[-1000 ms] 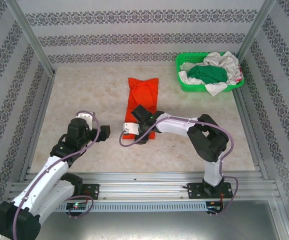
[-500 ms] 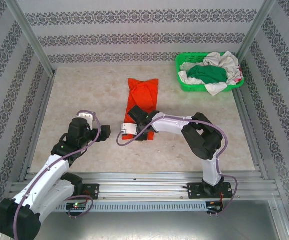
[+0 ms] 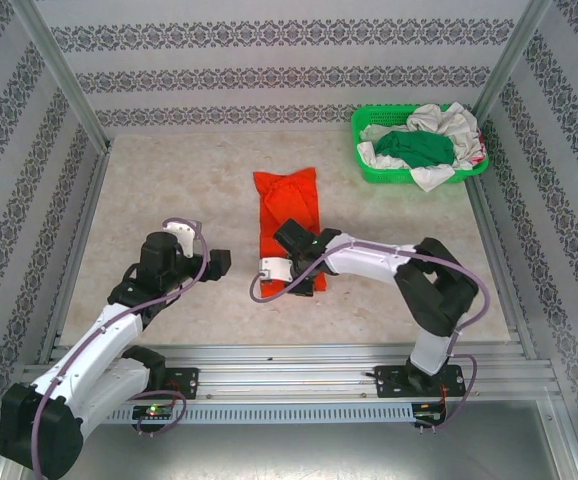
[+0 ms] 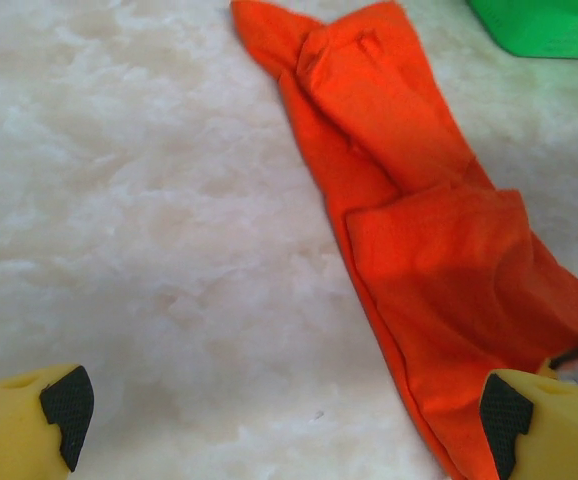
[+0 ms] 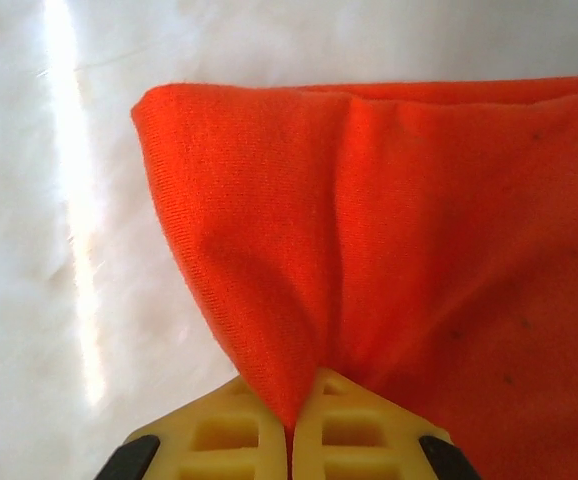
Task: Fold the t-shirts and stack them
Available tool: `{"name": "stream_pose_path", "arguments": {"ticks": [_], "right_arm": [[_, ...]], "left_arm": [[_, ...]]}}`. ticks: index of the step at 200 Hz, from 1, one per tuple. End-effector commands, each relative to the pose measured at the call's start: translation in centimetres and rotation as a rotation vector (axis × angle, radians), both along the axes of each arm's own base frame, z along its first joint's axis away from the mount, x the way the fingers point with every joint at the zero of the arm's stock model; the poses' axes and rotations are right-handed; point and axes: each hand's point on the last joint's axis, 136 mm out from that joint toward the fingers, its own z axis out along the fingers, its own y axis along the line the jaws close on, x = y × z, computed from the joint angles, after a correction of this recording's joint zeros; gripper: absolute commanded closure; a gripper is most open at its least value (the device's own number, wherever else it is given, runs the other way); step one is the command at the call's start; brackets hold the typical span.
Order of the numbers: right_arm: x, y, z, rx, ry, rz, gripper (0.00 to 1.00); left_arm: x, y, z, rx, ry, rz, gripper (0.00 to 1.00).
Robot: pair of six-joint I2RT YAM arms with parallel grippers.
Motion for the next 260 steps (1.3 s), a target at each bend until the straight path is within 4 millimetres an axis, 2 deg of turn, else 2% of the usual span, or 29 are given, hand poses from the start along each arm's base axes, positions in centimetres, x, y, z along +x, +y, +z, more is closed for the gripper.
{"name": "stream_pose_path", "arguments": {"ticks": [1, 20, 49, 77, 96, 120, 152, 198, 260], "right_arm": [[-2.8, -1.8, 1.4, -0.007, 0.070, 0.008, 1.00], [-4.5, -2.7, 2.7, -0.002, 0.107, 0.030, 1.00], [-6.3, -3.1, 5.7, 0.040, 0.152, 0.059, 1.00], [-6.7, -3.9, 8.2, 0.011, 0.152, 0.075, 1.00], [-6.2, -4.6, 9.4, -0.021, 0.106, 0.090, 1.00], [-3.7, -4.9, 11.0, -0.015, 0.023, 0.087, 1.00], [1.2, -4.8, 12.6, -0.025, -0.084, 0.061, 1.00], [7.7, -4.3, 13.4, -0.033, -0.150, 0.044, 1.00], [13.8, -2.8, 13.9, -0.007, -0.201, 0.052, 1.00]], "left_arm": [[0.8, -1.2, 1.8, -0.007, -0.103, -0.076, 0.00], [1.1, -1.9, 2.4, -0.004, -0.129, -0.119, 0.00], [1.1, -2.8, 2.7, 0.022, -0.148, -0.187, 0.00], [1.1, -2.5, 2.8, 0.092, -0.180, -0.215, 0.00], [1.1, -2.6, 3.4, 0.119, -0.212, -0.238, 0.00], [1.0, -3.1, 3.7, 0.126, -0.237, -0.278, 0.00], [0.9, -3.6, 3.7, 0.121, -0.251, -0.307, 0.00], [0.8, -3.7, 3.3, 0.111, -0.248, -0.305, 0.00], [0.6, -3.8, 2.9, 0.096, -0.239, -0.310, 0.00]]}}
